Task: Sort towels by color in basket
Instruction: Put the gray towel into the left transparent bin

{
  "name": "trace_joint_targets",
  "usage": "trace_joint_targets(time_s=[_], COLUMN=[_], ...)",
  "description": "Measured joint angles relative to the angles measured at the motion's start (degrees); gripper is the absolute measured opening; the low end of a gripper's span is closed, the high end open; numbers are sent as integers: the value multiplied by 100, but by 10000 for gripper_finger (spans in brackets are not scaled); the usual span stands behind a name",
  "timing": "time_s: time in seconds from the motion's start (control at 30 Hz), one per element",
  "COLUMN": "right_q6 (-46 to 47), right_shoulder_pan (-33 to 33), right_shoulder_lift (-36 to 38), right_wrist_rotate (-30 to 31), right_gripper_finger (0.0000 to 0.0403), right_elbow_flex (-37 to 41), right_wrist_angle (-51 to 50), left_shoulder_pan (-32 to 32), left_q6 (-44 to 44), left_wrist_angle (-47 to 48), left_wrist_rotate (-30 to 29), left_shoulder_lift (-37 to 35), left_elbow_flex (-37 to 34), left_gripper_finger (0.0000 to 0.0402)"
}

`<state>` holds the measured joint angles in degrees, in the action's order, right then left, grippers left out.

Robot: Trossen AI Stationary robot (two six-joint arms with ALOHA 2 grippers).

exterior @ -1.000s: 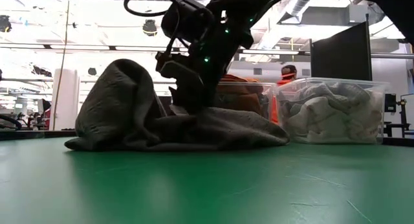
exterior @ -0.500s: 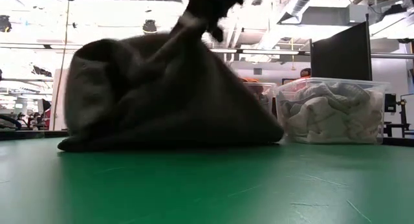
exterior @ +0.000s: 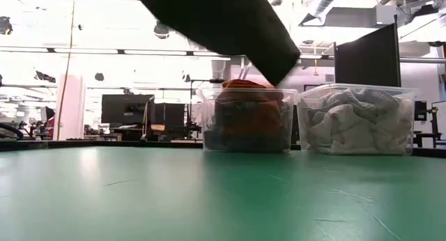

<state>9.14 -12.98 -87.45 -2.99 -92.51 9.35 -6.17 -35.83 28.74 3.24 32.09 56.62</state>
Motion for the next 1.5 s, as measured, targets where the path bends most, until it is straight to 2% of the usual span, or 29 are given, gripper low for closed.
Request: trace_joint_targets(time_s=[0.13, 0.3, 0.4, 0.5, 0.63, 0.77, 0.97, 1.2, 1.37, 1.5], right_q6=[-63, -62, -318, -330, -276, -236, 97, 129, -164, -179], right_shoulder_pan=[-490, -1094, -1359, -1608, -1800, -1975, -2056, -1734, -1615, -1628], right_shoulder_lift=[146, 97, -53, -293, -550, -493, -906, -2009, -2355, -2392], right_wrist_rotate=[-57, -521, -663, -753, -1179, -1230, -1189, -946, -430, -459], right_gripper_finger=[21, 21, 21, 21, 21, 21, 21, 21, 21, 60], right_elbow_flex=[-7, -11, -11, -11, 24, -7, -7, 13, -25, -11], right_wrist_angle=[1418, 1575, 801, -610, -2338, -3376, -3576, -4544, -5307, -5544], left_shoulder_pan=[0, -2, -1, -2, -1, 0, -1, 0, 0, -41], left_q6=[26, 26, 74, 111, 107, 141, 216, 47, -5, 240], left_wrist_angle=[-38, -42, -40, -40, -39, -38, -31, -37, -42, -165], left_wrist_rotate=[-10, -10, -67, -124, -171, -227, -371, -461, -1047, -1485], left_shoulder_lift=[90, 181, 218, 219, 199, 193, 217, 267, 461, 982], left_elbow_flex=[0, 0, 0, 0, 0, 0, 0, 0, 0, 0], left_gripper_finger=[265, 265, 265, 265, 265, 265, 265, 265, 265, 265])
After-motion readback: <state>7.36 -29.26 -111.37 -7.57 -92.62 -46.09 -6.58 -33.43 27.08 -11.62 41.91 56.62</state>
